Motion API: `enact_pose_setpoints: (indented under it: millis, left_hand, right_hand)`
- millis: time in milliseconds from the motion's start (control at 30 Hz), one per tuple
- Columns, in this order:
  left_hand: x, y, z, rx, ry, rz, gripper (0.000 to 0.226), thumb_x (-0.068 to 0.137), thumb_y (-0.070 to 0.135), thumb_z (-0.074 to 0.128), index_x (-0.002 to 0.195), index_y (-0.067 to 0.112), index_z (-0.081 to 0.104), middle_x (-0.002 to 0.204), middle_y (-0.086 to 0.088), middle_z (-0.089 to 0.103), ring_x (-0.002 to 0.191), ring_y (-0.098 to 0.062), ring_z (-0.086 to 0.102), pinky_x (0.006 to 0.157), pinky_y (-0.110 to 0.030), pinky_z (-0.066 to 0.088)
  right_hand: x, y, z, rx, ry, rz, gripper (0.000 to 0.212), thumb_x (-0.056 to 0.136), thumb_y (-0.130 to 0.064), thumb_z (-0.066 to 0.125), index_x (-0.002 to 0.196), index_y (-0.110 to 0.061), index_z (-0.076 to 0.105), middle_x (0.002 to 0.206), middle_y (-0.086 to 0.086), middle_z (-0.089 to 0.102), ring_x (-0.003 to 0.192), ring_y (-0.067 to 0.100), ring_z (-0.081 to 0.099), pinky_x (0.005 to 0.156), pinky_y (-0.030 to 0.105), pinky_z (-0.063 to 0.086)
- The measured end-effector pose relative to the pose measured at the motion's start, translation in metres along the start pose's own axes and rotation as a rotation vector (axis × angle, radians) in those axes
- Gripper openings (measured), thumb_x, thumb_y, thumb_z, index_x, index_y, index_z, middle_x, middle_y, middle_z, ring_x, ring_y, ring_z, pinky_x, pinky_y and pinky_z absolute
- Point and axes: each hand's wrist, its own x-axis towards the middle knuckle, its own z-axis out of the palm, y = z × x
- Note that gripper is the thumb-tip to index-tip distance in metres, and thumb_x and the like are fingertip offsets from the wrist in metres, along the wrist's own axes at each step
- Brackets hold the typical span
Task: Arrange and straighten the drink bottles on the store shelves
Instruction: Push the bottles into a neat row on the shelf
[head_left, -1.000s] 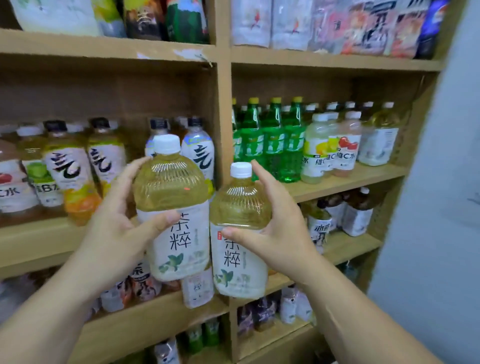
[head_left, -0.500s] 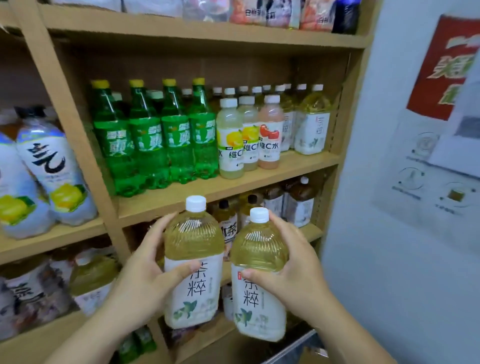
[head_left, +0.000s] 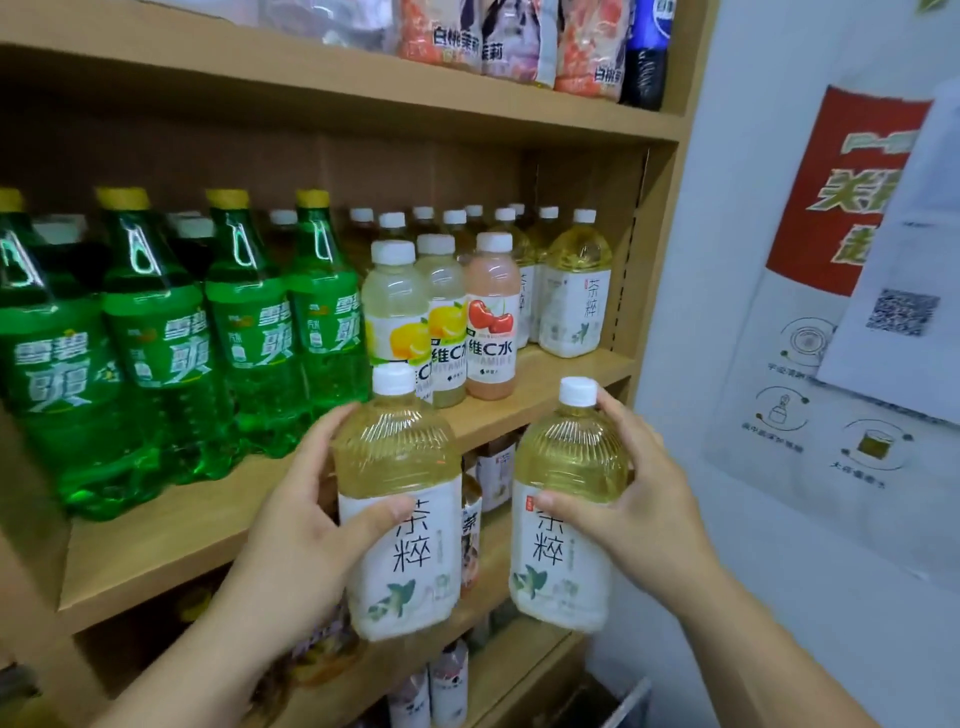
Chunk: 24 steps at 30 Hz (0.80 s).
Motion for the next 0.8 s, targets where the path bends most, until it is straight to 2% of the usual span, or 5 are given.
enact_pose_setpoints:
  millis: [167, 367, 433, 567, 800]
  left_hand:
    - [0.034, 0.017, 0.009, -0.070, 0.055, 0.075, 0.070, 0.067, 0.033, 0.079, 0.128, 0.050, 0.051, 0.113, 0.026, 0.071, 0.102, 0.001, 0.070, 0.075, -0.024, 0.059]
    - [0.058, 0.038, 0.011, -0.037, 0.095, 0.161, 0.072, 0.067, 0.028, 0.079, 0.133, 0.044, 0.054, 0.118, 0.016, 0.072, 0.105, -0.006, 0.071, 0.076, -0.023, 0.060]
    - [0.065, 0.044, 0.015, -0.013, 0.140, 0.176, 0.072, 0.068, 0.028, 0.080, 0.133, 0.045, 0.054, 0.120, 0.014, 0.072, 0.109, -0.008, 0.070, 0.082, -0.032, 0.060]
    - [0.075, 0.052, 0.028, 0.080, 0.268, 0.179, 0.076, 0.067, 0.035, 0.078, 0.137, 0.047, 0.050, 0.117, 0.024, 0.070, 0.108, -0.001, 0.068, 0.082, -0.026, 0.057]
    - [0.078, 0.047, 0.053, 0.244, 0.464, 0.147, 0.086, 0.066, 0.042, 0.077, 0.146, 0.043, 0.045, 0.118, 0.020, 0.070, 0.106, 0.000, 0.068, 0.089, -0.035, 0.055]
  right_hand:
    - [0.046, 0.013, -0.024, 0.009, 0.115, -0.030, 0.106, 0.052, -0.060, 0.092, 0.147, -0.048, 0.044, 0.130, -0.023, 0.057, 0.121, -0.003, 0.057, 0.102, 0.026, 0.048]
    - [0.118, 0.016, -0.041, 0.101, 0.223, -0.134, 0.100, 0.051, -0.049, 0.088, 0.142, -0.038, 0.046, 0.126, -0.028, 0.057, 0.111, -0.017, 0.056, 0.088, 0.000, 0.042]
    - [0.144, 0.023, -0.043, 0.104, 0.216, -0.159, 0.100, 0.053, -0.050, 0.089, 0.143, -0.036, 0.048, 0.129, -0.019, 0.060, 0.115, -0.011, 0.057, 0.092, 0.005, 0.045]
    - [0.189, 0.050, -0.037, 0.083, 0.129, -0.193, 0.102, 0.058, -0.045, 0.097, 0.146, -0.043, 0.045, 0.135, -0.006, 0.059, 0.124, 0.009, 0.059, 0.106, 0.040, 0.051]
    - [0.231, 0.078, -0.019, 0.242, -0.045, -0.205, 0.097, 0.067, -0.033, 0.094, 0.149, -0.039, 0.043, 0.130, -0.025, 0.058, 0.117, -0.004, 0.060, 0.102, 0.034, 0.054]
